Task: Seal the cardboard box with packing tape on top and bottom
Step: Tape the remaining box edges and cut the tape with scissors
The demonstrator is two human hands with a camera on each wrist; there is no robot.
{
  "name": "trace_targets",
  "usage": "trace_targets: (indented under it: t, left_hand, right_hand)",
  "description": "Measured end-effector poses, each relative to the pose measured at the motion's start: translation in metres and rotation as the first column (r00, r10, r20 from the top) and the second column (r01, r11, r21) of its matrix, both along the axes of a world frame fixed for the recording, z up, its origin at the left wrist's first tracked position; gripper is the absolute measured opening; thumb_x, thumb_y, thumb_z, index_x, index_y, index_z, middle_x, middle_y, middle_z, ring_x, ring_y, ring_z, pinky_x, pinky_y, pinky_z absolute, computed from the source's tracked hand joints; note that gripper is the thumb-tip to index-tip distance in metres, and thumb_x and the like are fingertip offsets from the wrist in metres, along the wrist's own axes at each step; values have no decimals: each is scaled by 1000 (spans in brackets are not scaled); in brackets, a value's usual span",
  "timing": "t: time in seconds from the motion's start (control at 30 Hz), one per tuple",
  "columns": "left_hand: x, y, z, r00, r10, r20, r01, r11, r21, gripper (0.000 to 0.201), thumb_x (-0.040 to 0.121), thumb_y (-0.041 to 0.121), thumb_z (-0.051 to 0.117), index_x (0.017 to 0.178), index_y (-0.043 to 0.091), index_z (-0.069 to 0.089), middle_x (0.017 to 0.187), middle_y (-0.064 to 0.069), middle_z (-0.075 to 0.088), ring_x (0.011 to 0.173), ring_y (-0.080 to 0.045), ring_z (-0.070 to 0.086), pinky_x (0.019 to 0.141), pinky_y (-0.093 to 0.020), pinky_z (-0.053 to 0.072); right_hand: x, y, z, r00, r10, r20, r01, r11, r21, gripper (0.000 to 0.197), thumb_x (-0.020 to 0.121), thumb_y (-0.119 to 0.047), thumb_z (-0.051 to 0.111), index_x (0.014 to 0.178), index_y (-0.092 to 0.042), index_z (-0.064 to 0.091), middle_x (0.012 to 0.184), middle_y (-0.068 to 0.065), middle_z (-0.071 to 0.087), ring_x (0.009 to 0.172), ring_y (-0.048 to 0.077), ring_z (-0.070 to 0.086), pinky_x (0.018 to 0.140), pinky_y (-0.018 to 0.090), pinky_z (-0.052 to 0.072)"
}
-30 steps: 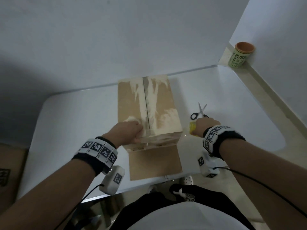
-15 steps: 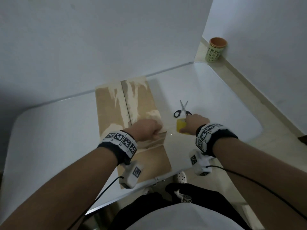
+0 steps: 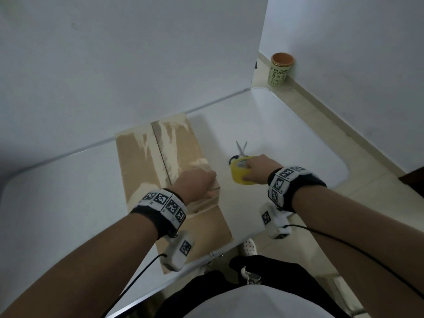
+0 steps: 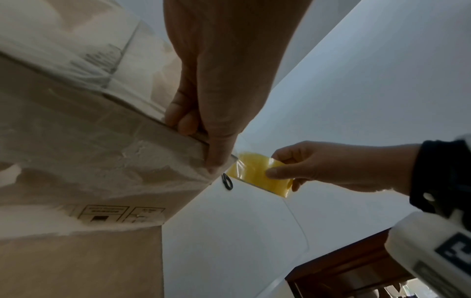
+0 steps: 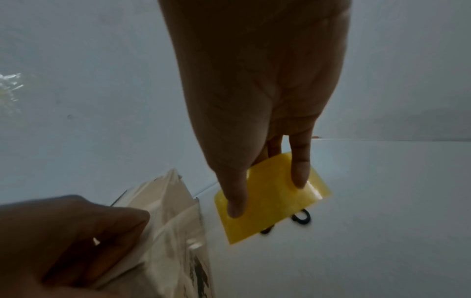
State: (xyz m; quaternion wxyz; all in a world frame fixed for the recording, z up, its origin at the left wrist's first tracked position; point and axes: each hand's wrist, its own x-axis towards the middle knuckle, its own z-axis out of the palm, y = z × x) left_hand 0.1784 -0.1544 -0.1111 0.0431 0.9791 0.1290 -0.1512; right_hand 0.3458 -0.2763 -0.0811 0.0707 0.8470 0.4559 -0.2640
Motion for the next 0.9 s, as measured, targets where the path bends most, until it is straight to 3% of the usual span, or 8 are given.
trace_targets:
  t: [0.23,0.4,0.53,0.63,0.7,0.77,0.83,0.9]
  left_hand:
    - [3,5,-1,1000,-23,-4,23,999,-24,32,87,43,59,74,18,45,70,2,49,69,-19,47,60,-28,29]
    - [4,9,-2,997,-55,-58,53,998,-33,33,86,44,61,74,17,47,69,2,50,67,-19,49,61,-28,31]
    - [25,22,25,972,4,-235,-61,970,-235,37,90,51,57,75,18,49,73,2,52,68,-15,48,63,-28,36]
    - [60,33,42,990,71,-123,-108,941,-321,35,88,50,60,103,18,56,97,-1,60,87,-18,55,73,-28,41]
    - [85,33,41,991,32,-127,-71,946,-317,55,85,48,66,129,22,46,118,-7,57,106,-23,55,86,-32,43]
    - [105,27,32,973,-33,-230,-40,951,-306,75,80,48,71,142,26,34,131,-7,49,117,-25,51,97,-40,43]
    - [119,21,21,938,-59,-342,-78,925,-371,75,80,48,72,142,23,38,129,0,52,114,-20,54,98,-40,46]
    - [129,16,14,910,-32,-413,-196,846,-496,62,84,45,69,135,21,45,113,0,61,96,-16,61,87,-32,52]
  right_hand:
    - [1,4,-10,993,-32,114,25,998,54,46,88,-38,61,128,-16,58,124,9,59,112,26,58,80,33,48]
    - [9,11,-10,990,-10,141,6,1000,26,40,86,-37,62,114,-9,64,99,7,60,90,25,58,67,28,42]
    - [18,20,-6,997,24,76,-26,999,35,38,85,-36,62,115,-12,64,110,9,64,98,26,62,68,30,46]
    - [24,24,0,998,68,-1,-68,998,-1,33,87,-27,58,113,-8,64,109,12,65,98,27,63,76,33,53]
    - [29,25,3,995,84,-46,-84,996,-10,35,86,-28,57,114,-9,64,110,12,65,98,27,63,83,36,54]
    - [35,25,5,992,111,-61,-111,994,-6,36,86,-30,58,116,-11,64,109,11,66,97,27,64,83,36,55]
    - [40,26,5,986,147,-75,-147,989,-2,35,84,-26,58,116,-14,64,106,9,67,96,26,64,80,35,54]
    - [45,27,3,979,176,-101,-176,984,13,33,82,-23,58,113,-16,65,100,7,68,92,25,64,80,37,55]
